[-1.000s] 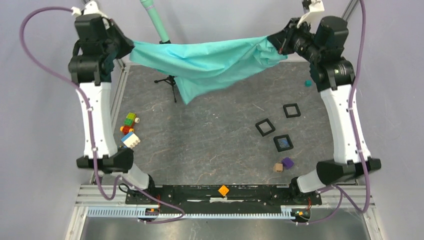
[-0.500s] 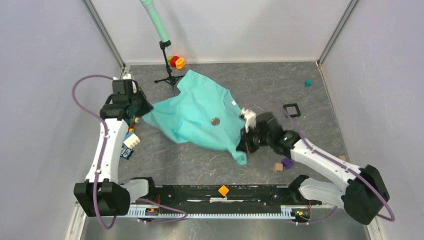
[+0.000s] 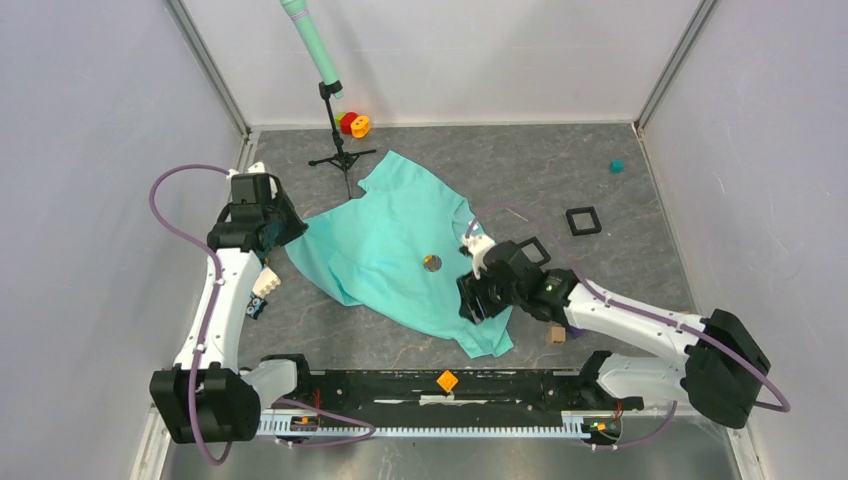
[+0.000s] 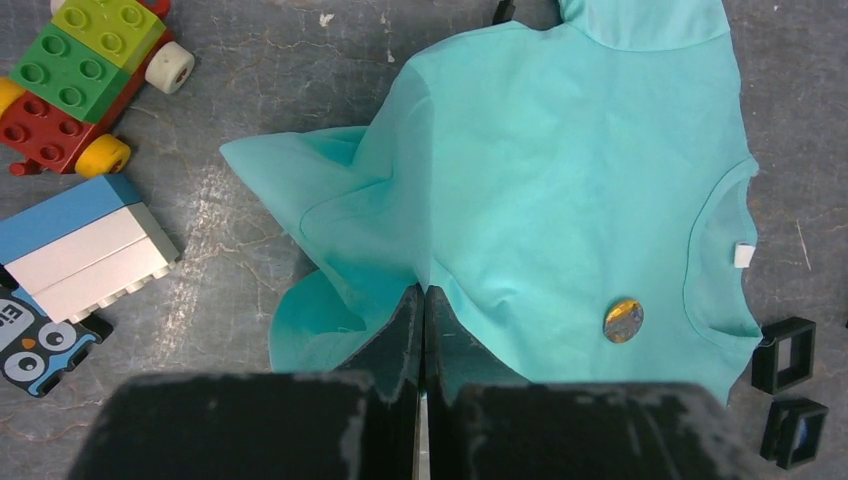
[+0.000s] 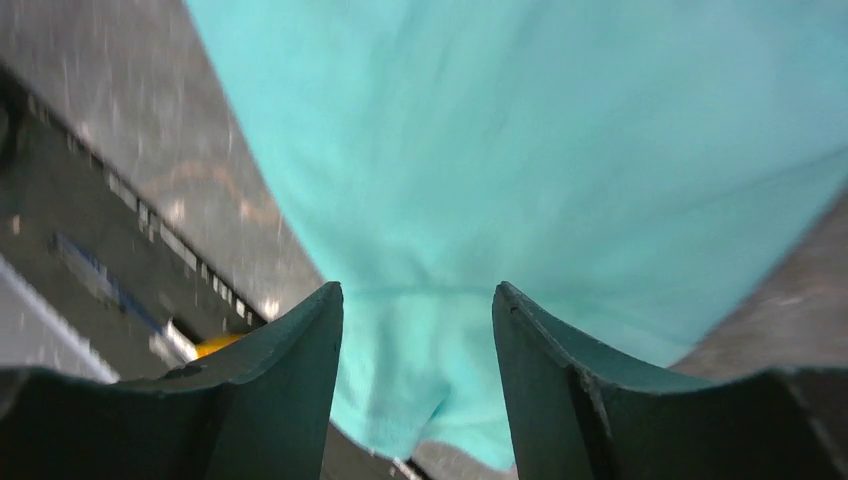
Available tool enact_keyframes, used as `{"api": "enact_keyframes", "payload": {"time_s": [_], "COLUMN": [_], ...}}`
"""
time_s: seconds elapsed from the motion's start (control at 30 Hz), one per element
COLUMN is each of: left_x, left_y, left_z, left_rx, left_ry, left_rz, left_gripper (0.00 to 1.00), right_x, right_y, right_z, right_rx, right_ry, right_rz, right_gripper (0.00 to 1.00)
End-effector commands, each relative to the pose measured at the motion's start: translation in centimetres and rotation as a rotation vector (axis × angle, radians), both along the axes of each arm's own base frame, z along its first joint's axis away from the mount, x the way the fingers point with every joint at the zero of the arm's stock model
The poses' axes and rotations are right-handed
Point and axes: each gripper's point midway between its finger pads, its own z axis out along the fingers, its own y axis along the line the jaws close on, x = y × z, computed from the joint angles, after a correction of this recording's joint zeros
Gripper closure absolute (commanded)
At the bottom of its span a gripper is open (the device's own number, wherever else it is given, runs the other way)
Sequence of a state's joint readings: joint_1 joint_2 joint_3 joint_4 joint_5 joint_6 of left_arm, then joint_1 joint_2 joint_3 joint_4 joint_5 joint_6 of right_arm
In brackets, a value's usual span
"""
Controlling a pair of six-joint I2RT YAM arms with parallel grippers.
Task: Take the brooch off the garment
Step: Flatten out the clothes at the center of the board.
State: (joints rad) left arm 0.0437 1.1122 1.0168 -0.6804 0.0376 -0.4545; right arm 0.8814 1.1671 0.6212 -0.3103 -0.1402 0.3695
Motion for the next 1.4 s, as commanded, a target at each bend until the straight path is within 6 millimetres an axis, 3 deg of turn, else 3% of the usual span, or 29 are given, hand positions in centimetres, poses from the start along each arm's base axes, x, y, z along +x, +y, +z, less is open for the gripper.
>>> {"api": "enact_keyframes", "payload": {"time_s": [0.0,0.13,0.2,0.23,0.27,0.33,0.37,0.5,0.63,0.73,0.8,0.87,1.0,1.1,1.23,1.37], "left_x": [1.0,1.1,1.4,1.6,1.7,1.6,1.4,0.1,-1.5,-2.2,-2.4,-2.9,-3.2,-3.4,-3.4,-4.5], "left_y": [0.8,4.6,4.9,4.2,3.4,1.9,1.6,-1.7,-7.5,-12.5,-15.7,-18.8,-23.6,-26.2,-28.0,-29.1], "left_z": [0.1,1.1,1.5,1.5,1.4,1.2,1.2,2.1,1.8,0.6,-0.7,-2.3,-5.2,-6.9,-9.2,-11.4], "left_rx": [0.055,0.235,0.259,0.237,0.216,0.193,0.205,0.241,0.245,0.194,0.163,0.151,0.217,0.261,0.288,0.301], "left_ry": [0.001,0.039,0.041,0.042,0.048,0.063,0.066,0.026,0.006,-0.051,-0.103,-0.130,-0.131,-0.125,-0.071,-0.012], "left_rz": [-0.006,0.097,0.094,0.055,0.015,-0.051,-0.058,-0.155,-0.292,-0.404,-0.477,-0.568,-0.758,-0.866,-0.937,-0.977], "left_gripper": [0.98,0.98,0.96,0.87,0.67,0.36,0.28,0.14,0.13,0.13,0.13,0.14,0.17,0.20,0.33,0.32], "right_x": [7.3,11.2,12.4,12.8,13.0,12.9,12.8,12.6,11.3,10.1,8.9,6.9,3.7,3.1,3.6,3.4], "right_y": [-0.8,-2.8,-3.7,-4.1,-4.0,-3.9,-4.0,-4.3,-3.2,-2.4,-1.9,-1.0,0.2,-0.5,-1.9,-2.1], "right_z": [4.5,4.0,2.9,2.2,1.5,0.0,-0.7,-2.7,-4.5,-5.4,-5.8,-5.9,-4.2,-3.3,-2.8,-3.0], "right_rx": [-0.110,-0.204,-0.217,-0.218,-0.200,-0.175,-0.173,-0.187,-0.139,-0.093,-0.055,-0.001,0.086,0.094,0.060,0.060], "right_ry": [-0.226,-0.255,-0.225,-0.205,-0.181,-0.132,-0.116,-0.088,-0.027,0.009,0.034,0.072,0.073,0.048,-0.011,-0.001], "right_rz": [-0.205,-0.336,-0.364,-0.377,-0.368,-0.350,-0.350,-0.346,-0.291,-0.248,-0.217,-0.160,-0.091,-0.103,-0.148,-0.162], "right_gripper": [0.37,0.28,0.28,0.29,0.29,0.30,0.30,0.39,0.48,0.68,0.88,0.97,0.97,0.97,0.96,0.97]}}
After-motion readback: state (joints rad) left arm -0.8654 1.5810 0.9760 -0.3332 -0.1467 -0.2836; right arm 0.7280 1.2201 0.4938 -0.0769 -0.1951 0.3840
